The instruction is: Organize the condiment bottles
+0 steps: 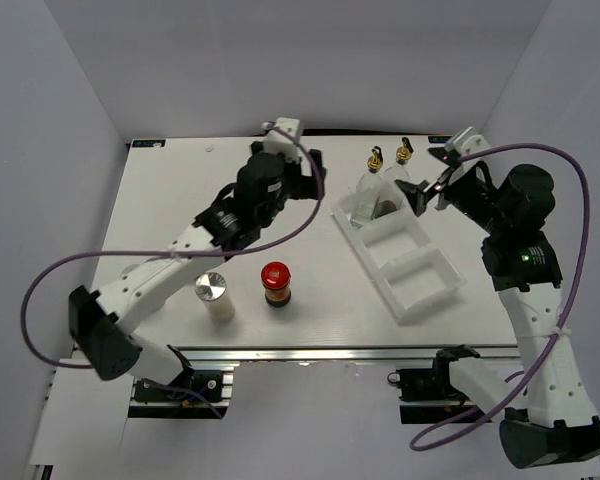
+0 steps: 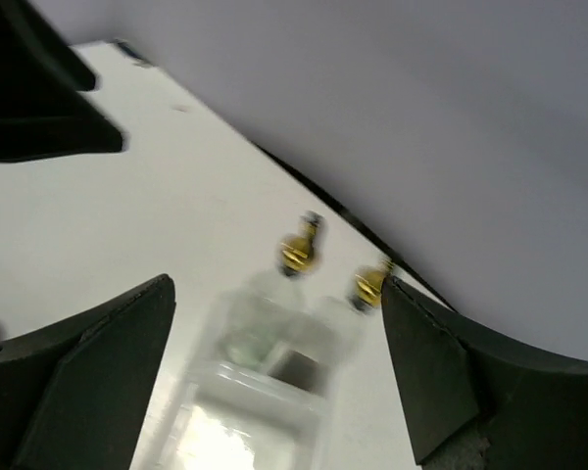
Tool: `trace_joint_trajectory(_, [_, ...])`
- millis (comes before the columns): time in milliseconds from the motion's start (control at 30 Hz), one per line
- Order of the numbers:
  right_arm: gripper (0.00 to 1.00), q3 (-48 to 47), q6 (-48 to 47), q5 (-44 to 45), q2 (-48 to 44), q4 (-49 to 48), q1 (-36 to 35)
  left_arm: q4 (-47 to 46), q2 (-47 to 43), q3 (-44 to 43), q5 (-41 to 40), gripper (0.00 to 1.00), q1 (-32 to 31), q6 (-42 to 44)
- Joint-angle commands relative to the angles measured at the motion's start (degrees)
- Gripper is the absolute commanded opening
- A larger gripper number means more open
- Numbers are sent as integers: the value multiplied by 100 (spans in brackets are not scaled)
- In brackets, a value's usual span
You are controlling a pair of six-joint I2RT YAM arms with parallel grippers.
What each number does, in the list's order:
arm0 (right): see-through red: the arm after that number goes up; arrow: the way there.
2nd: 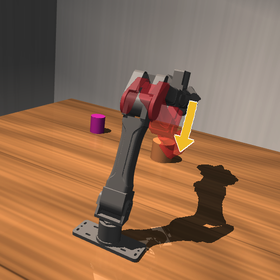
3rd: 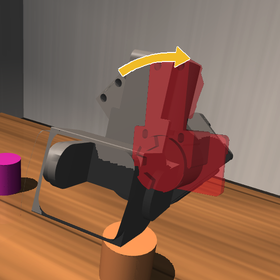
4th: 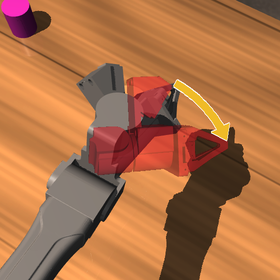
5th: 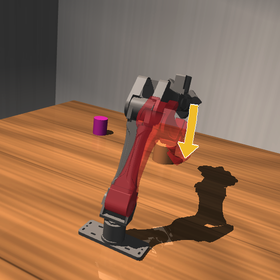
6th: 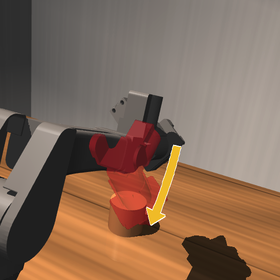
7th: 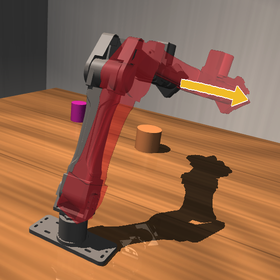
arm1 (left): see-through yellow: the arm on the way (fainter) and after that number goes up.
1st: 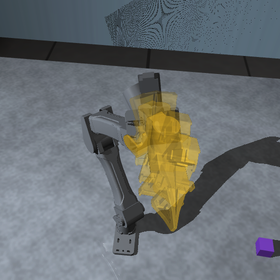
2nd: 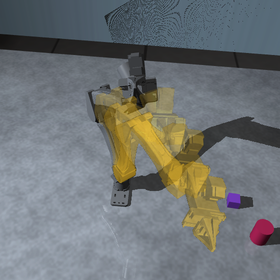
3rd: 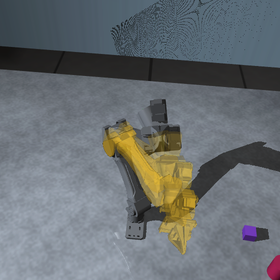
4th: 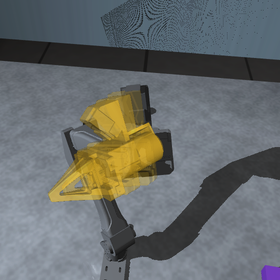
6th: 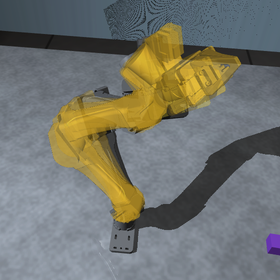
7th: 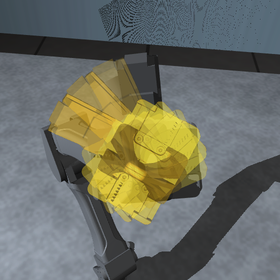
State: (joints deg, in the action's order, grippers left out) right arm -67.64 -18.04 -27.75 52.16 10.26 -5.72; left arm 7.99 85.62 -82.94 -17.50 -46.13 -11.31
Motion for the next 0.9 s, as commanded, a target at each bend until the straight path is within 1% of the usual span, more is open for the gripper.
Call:
trace_joint_trajectory(0, [89, -390, -103, -744, 250, 634, -937, 825, -853, 654, -2261, 98, 69, -931])
trace_joint_trajectory(33, [89, -512, -129, -549, 459, 748, -1227, 1001, -994, 978, -2441, 98, 217, -1161])
trace_joint_trajectory(67, [89, -601, -182, -365, 601, 836, -1804, 1247, -1282, 1164, -2573, 98, 323, -1363])
trace_joint_trajectory(100, [89, -697, -234, -154, 759, 933, -2089, 1345, -1433, 1331, -2670, 98, 454, -1722])
trace_joint_trajectory(133, [89, -794, -261, -82, 1091, 1073, -2335, 1459, -1556, 1498, -2750, 98, 760, -1899])
trace_joint_trajectory(167, [90, -969, -261, 5, 1268, 1135, -2834, 1643, -1792, 1804, -2759, 98, 929, -2032])
trace_joint_trajectory(200, [89, -1032, -279, 171, 1435, 1153, -3082, 1731, -1908, 1938, -2759, 98, 1113, -2311])
trace_joint_trajectory(233, [89, -1067, -366, 243, 1759, 1154, -3311, 1819, -2014, 2044, -2759, 98, 1445, -2445])
trace_joint_trajectory(267, [89, -1111, -410, 365, 1910, 1136, -3774, 1959, -2119, 2158, -2768, 98, 1579, -2542])
trace_joint_trajectory(333, [89, -1155, -524, 507, 2200, 1048, -4173, 2110, -2427, 2387, -2951, 98, 1773, -2779])
trace_joint_trajectory(367, [89, -1138, -612, 498, 2480, 831, -4505, 2354, -2497, 2413, -3257, 98, 1791, -2841])
trace_joint_trajectory(433, [89, -1041, -604, 489, 2920, 557, -4815, 2628, -2682, 2457, -3549, 98, 1844, -3069])
trace_joint_trajectory(467, [89, -1058, -569, 498, 3079, 391, -5103, 2820, -2743, 2484, -3759, 98, 1879, -3131])
trace_joint_trajectory(533, [89, -1111, -569, 595, 3561, 258, -5360, 2953, -2858, 2589, -3831, 98, 2028, -3307])
trace_joint_trajectory(567, [89, -1094, -534, 630, 3703, 118, -5561, 2980, -2876, 2642, -3744, 98, 2081, -3325])
trace_joint_trajectory(733, [89, -1278, -525, 999, 4573, -620, -6028, 2946, -2867, 2879, -3480, 98, 2520, -3316])
trace_joint_trajectory(867, [89, -1401, -507, 1184, 5040, -1175, -6178, 2822, -2867, 3002, -3225, 98, 2837, -3281])
